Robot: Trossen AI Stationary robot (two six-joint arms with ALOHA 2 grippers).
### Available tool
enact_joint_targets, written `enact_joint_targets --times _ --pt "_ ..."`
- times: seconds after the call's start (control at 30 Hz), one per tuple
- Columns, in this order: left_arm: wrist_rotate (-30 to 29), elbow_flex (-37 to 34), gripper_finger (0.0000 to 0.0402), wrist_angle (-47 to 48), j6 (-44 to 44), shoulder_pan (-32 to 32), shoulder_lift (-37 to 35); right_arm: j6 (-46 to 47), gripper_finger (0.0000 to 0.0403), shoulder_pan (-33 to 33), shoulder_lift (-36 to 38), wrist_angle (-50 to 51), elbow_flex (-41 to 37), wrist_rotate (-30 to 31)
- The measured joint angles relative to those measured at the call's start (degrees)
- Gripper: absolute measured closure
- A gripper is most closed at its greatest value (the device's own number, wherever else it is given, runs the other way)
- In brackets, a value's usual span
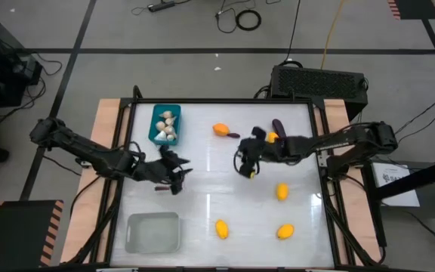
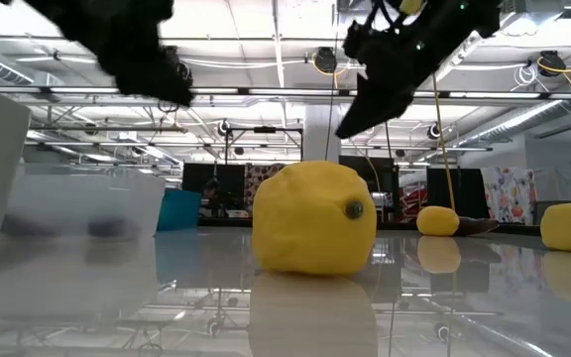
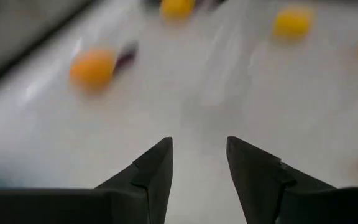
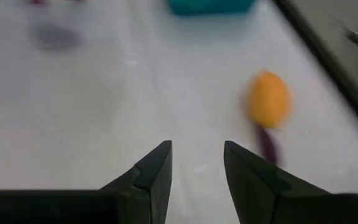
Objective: Sort produce into baskets
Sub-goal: Put the eggplant into the transparent bin
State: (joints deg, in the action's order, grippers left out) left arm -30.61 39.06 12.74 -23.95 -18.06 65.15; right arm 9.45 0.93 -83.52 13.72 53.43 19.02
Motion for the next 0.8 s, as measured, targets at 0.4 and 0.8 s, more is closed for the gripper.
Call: enact_joint_targets --times 0.4,0.8 --pt "14.69 -11.07 0.0242 -45.92 30.15 5.66 -1.16 10.51 0.0257 -18.48 2.11 19.44 -0.02 -6.0" --pt "26.58 -12.12 0.0242 -46.11 28.9 10.16 -1.36 20.8 0.015 -36.06 1.43 20.99 -0.02 -6.16"
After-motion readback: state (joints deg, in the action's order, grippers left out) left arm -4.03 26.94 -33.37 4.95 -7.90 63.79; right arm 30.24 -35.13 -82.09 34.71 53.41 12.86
